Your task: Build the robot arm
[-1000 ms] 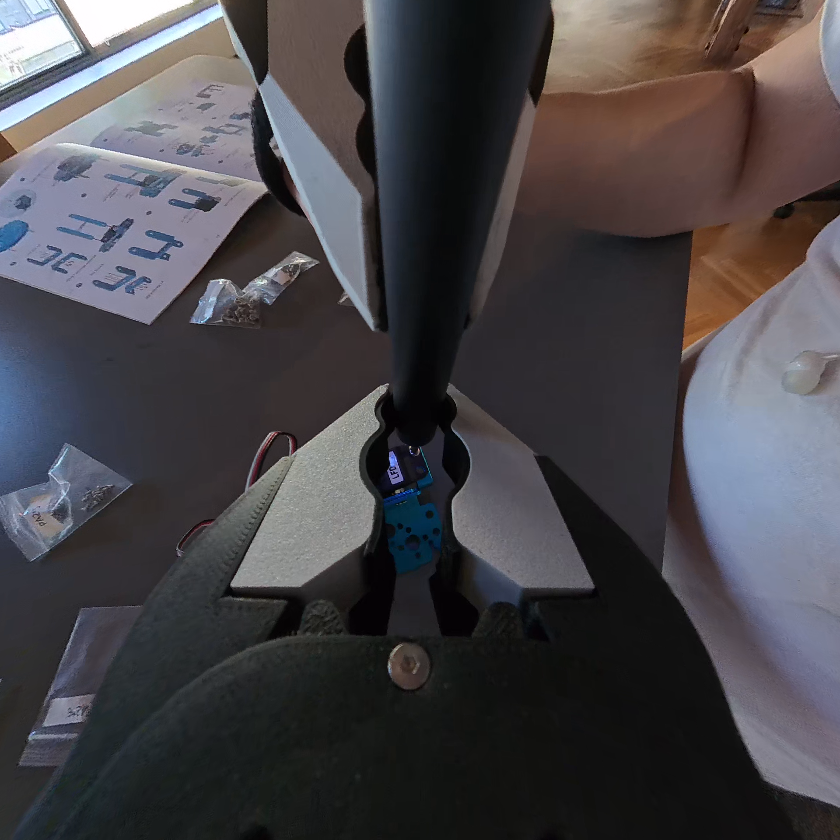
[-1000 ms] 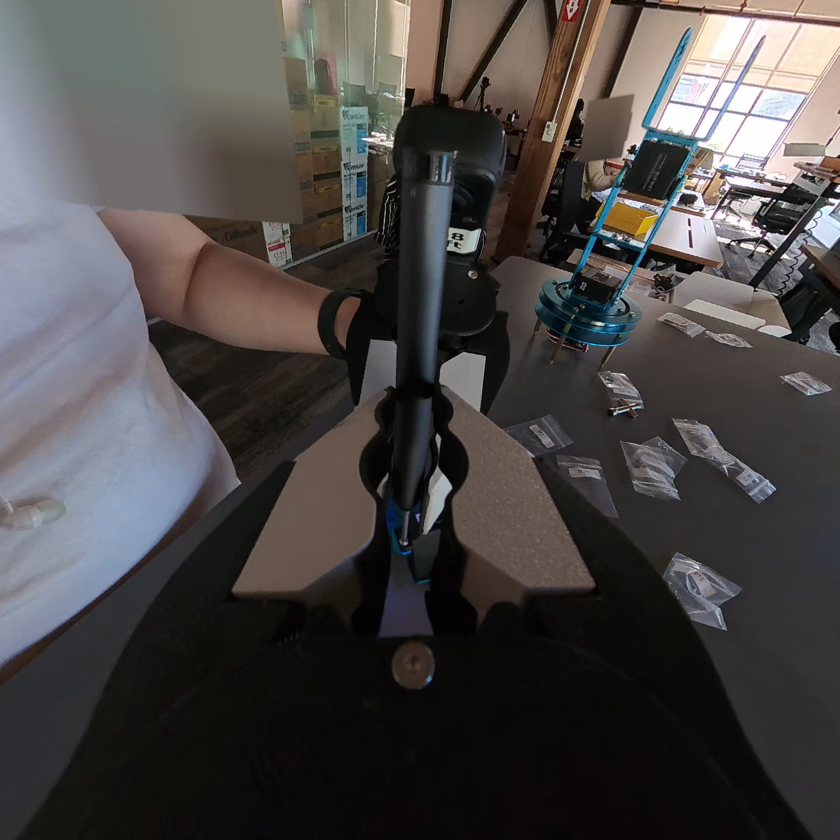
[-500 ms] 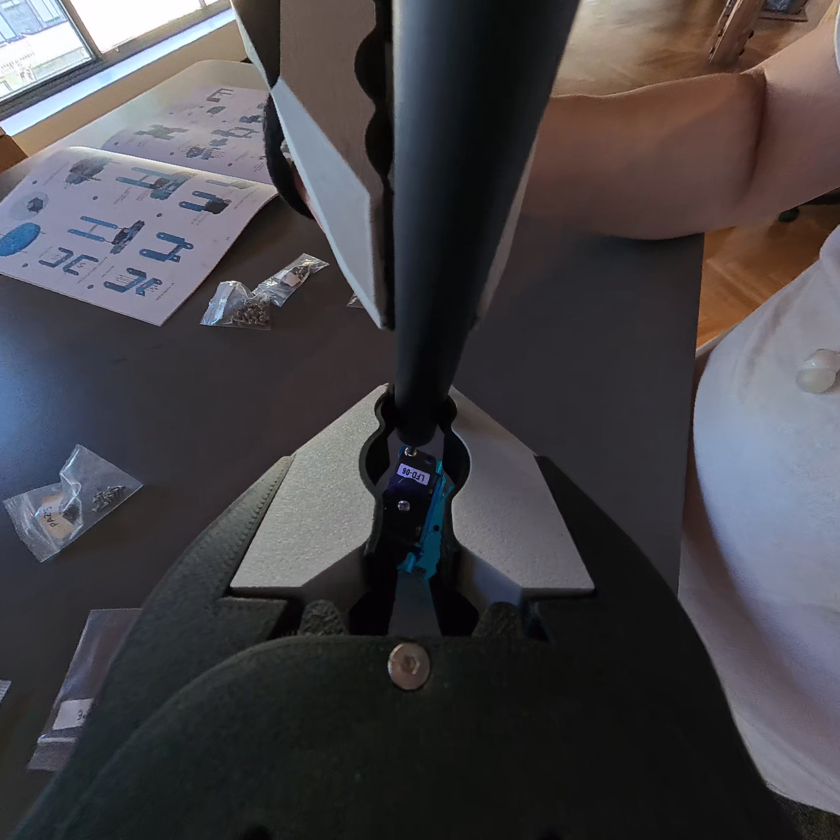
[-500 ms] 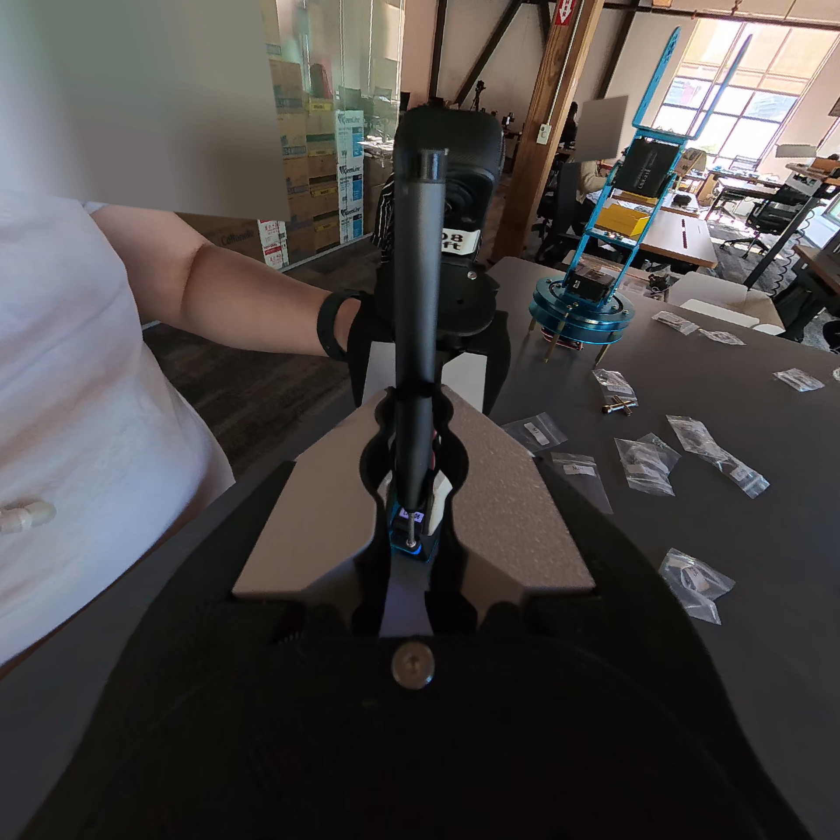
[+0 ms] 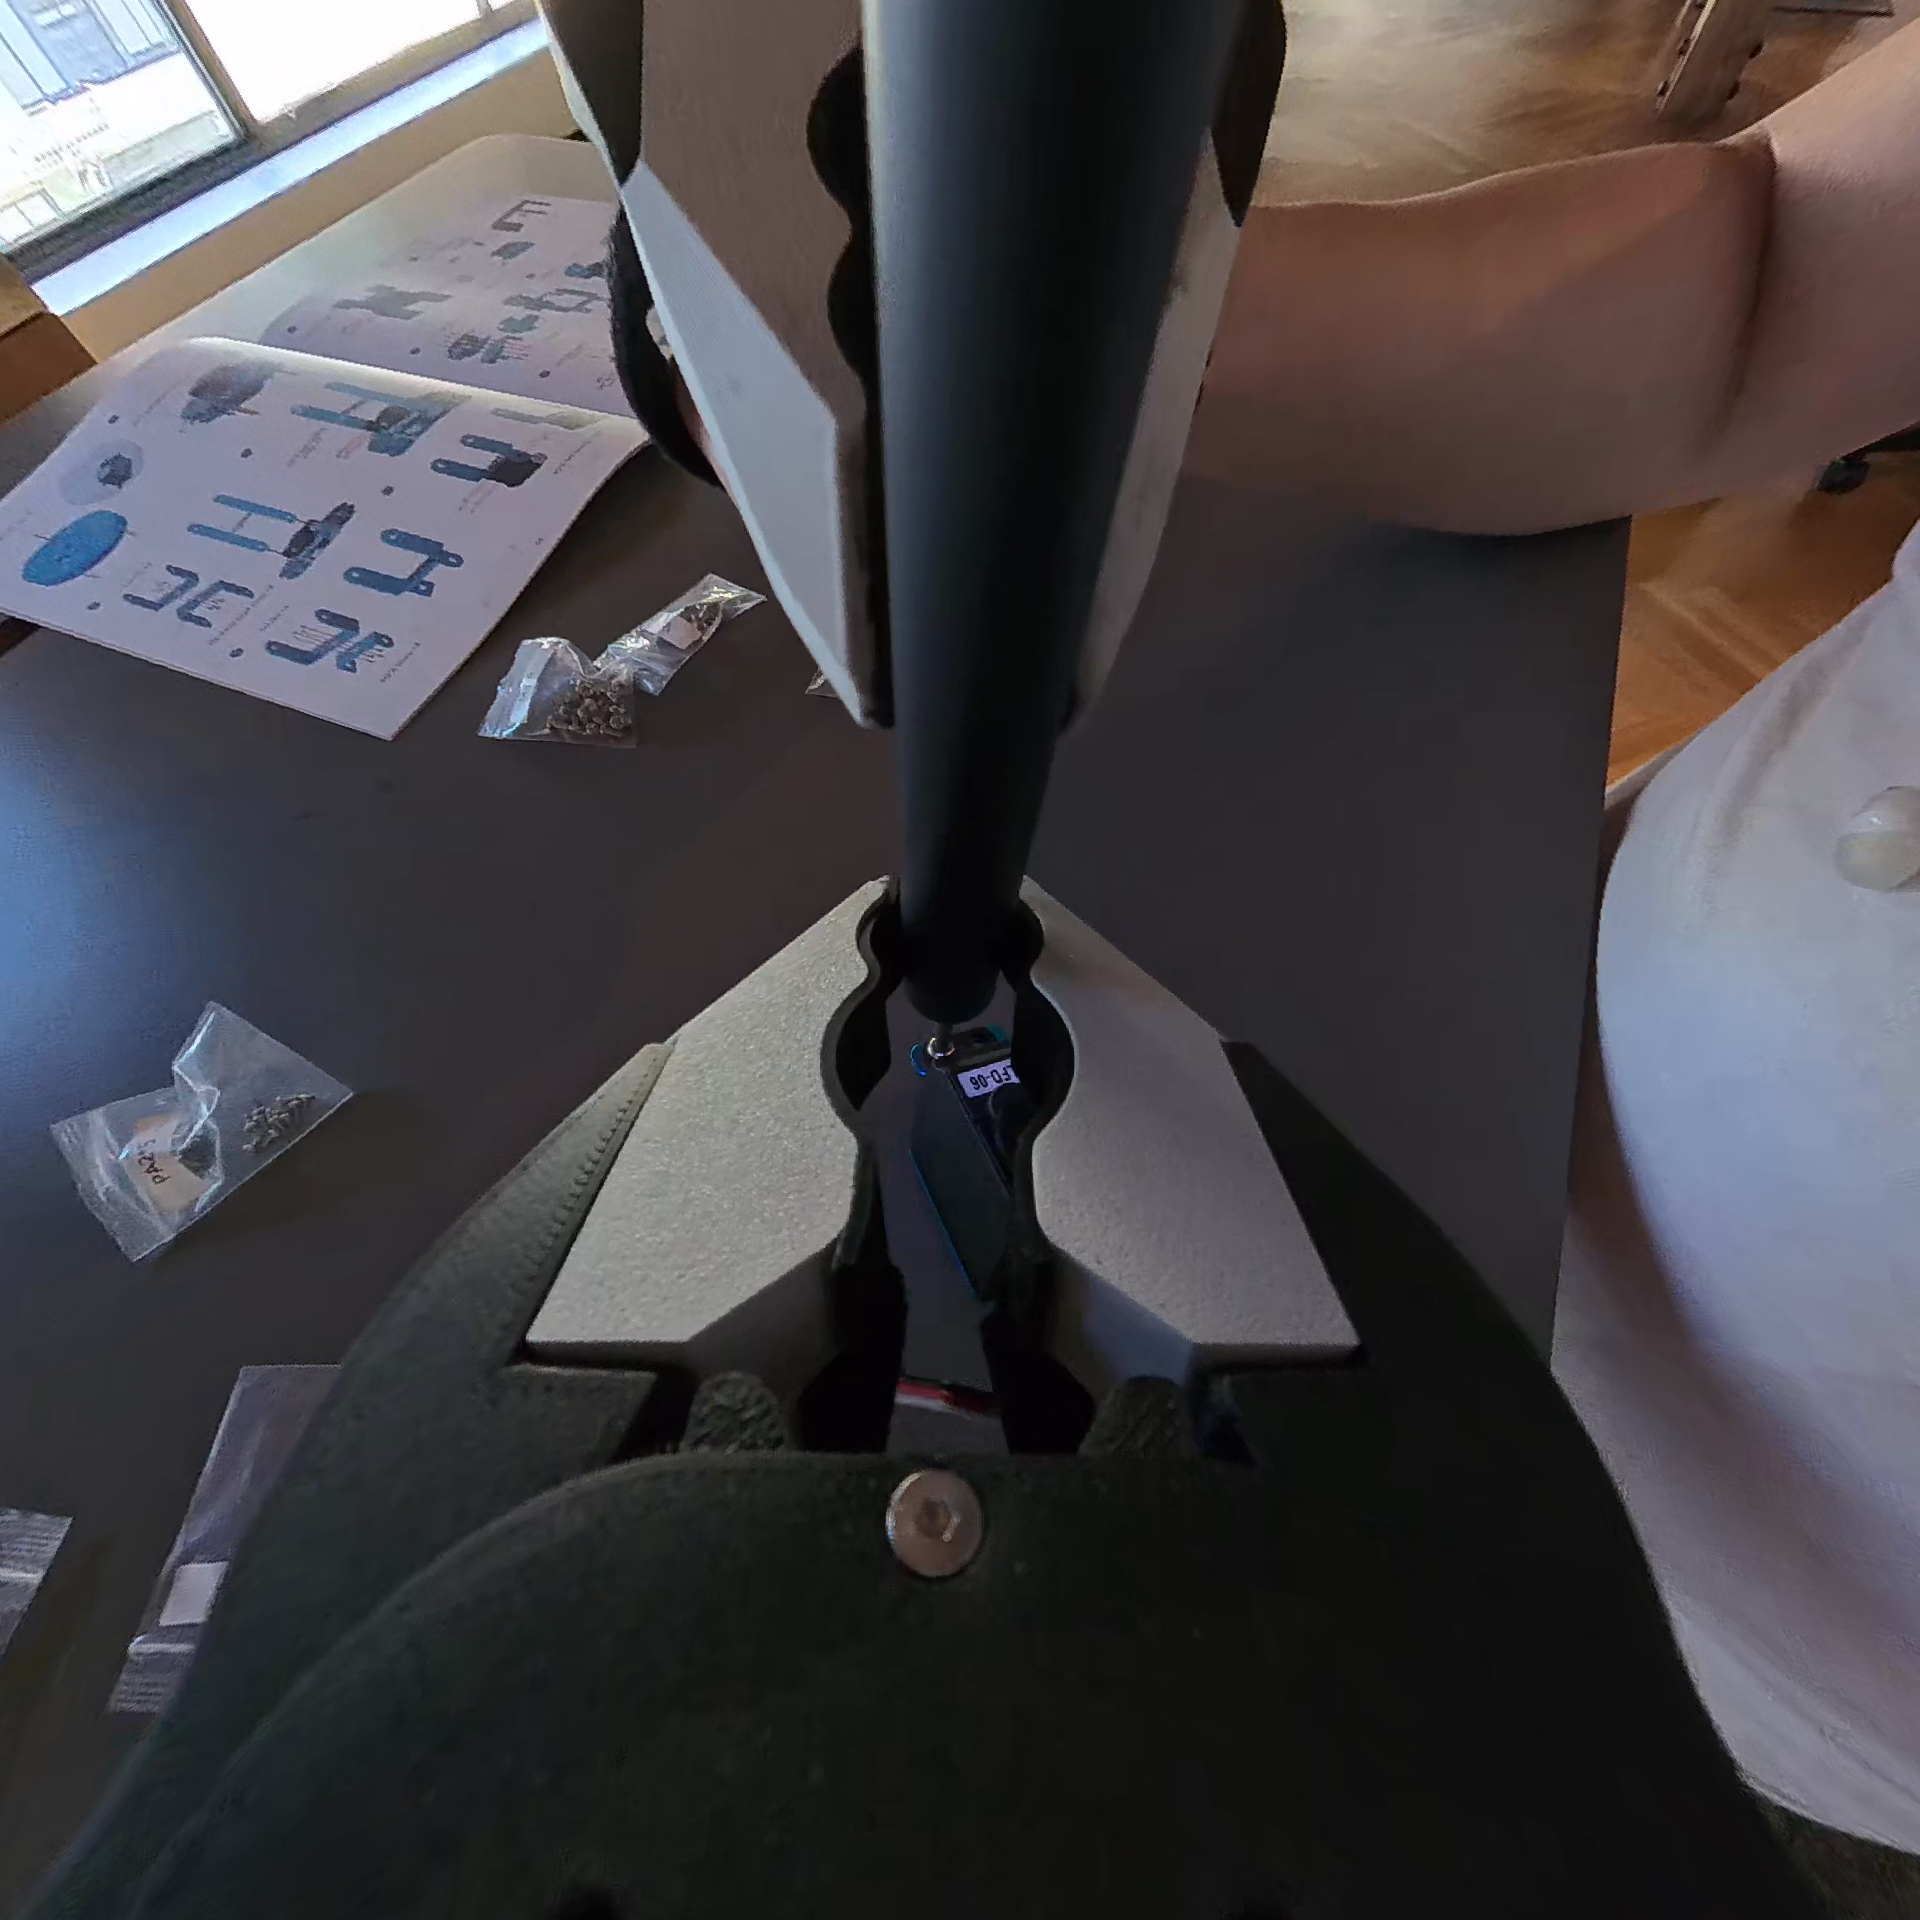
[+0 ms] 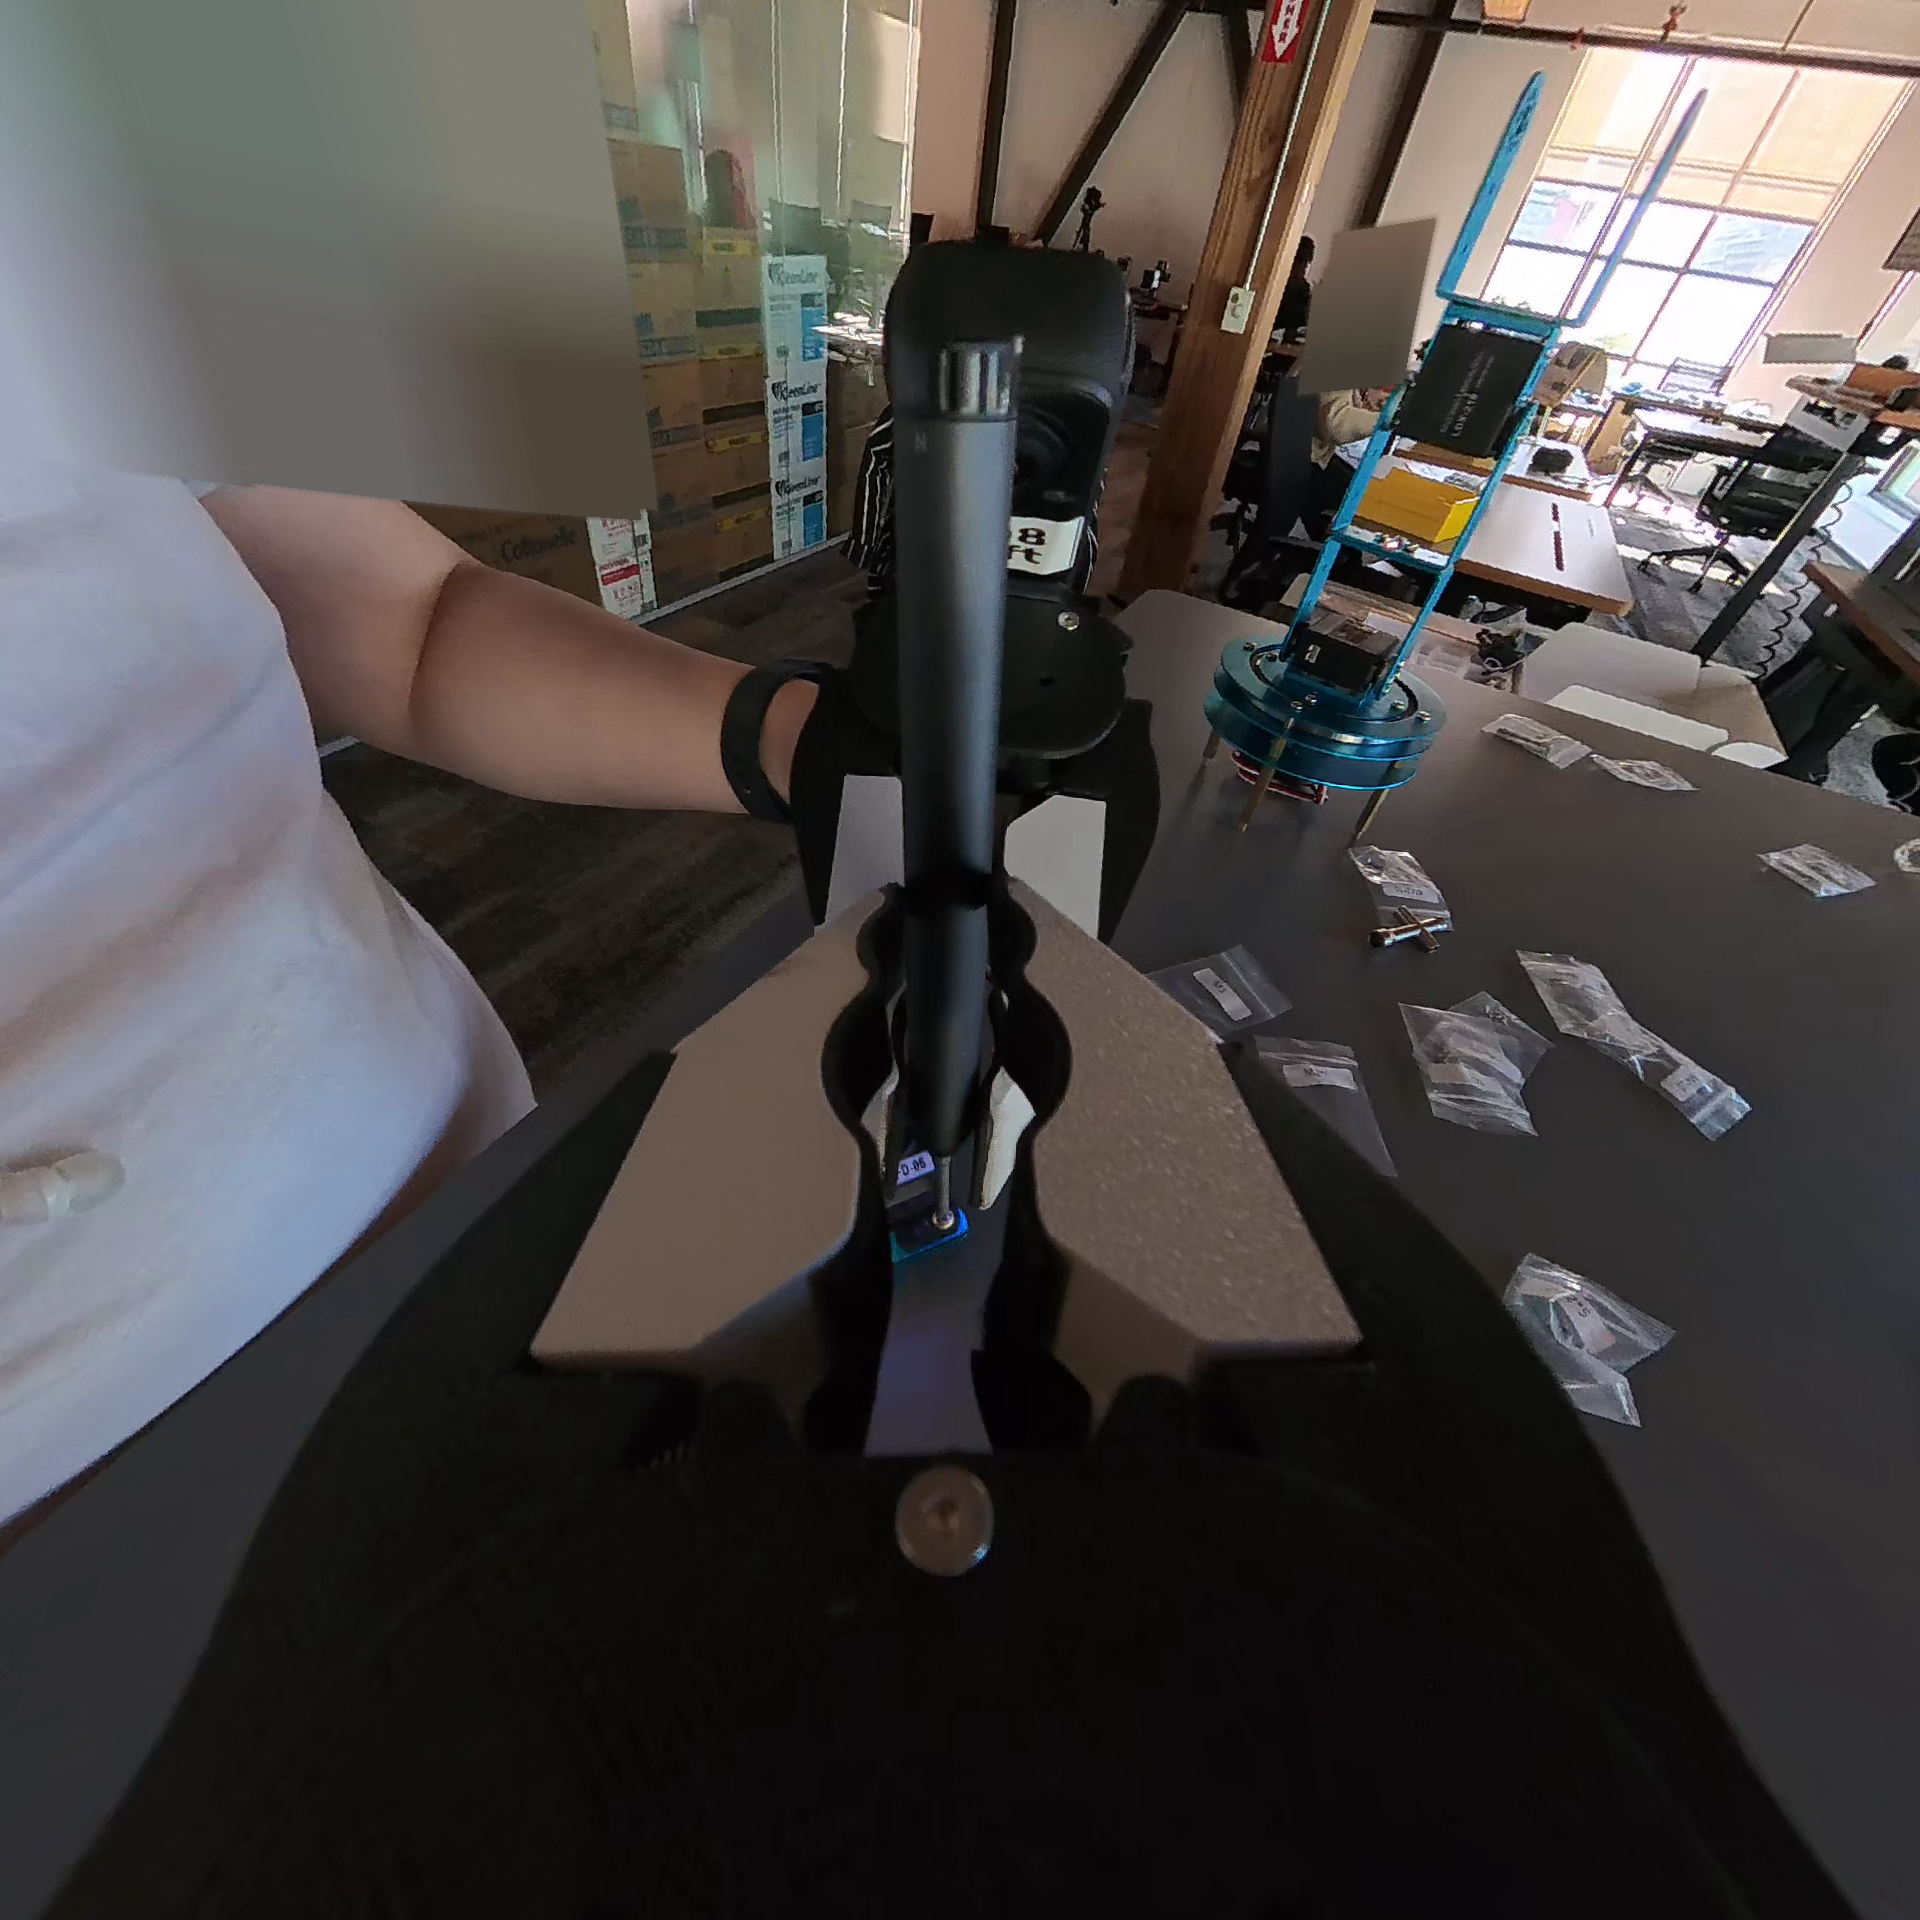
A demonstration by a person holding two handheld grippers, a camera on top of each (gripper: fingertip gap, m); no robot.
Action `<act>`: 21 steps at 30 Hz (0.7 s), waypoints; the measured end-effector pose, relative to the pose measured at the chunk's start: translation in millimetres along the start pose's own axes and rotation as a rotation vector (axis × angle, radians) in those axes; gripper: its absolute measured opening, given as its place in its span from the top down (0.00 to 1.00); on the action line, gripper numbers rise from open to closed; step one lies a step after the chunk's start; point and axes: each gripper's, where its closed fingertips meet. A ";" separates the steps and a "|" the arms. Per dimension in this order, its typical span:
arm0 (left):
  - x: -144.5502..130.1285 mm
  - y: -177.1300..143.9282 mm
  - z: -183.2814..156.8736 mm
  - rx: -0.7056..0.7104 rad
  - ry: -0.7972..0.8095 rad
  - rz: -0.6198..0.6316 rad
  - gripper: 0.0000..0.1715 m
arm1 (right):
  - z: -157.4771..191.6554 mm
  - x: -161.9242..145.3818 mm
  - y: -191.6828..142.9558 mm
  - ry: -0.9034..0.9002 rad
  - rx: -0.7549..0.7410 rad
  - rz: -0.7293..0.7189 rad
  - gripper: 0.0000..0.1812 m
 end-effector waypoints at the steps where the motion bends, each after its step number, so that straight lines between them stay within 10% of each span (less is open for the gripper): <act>1: 0.0 -0.2 0.1 0.002 0.002 -0.001 0.89 | 0.8 0.5 -0.1 -0.003 0.002 -0.001 0.92; 16: 8.1 -8.0 12.1 -0.002 -0.112 -0.072 0.90 | -12.4 19.6 -11.1 0.093 -0.084 -0.109 0.80; 21: 12.1 -26.8 26.9 0.039 -0.169 -0.104 0.90 | -8.7 -10.5 -25.8 0.356 -0.306 0.107 0.74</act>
Point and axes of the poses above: each gripper's, where its closed fingertips meet, y out along the fingers, x out of its top, z = x × y across the jaws, and after that the axes turned 7 degrees about -y, right-handed
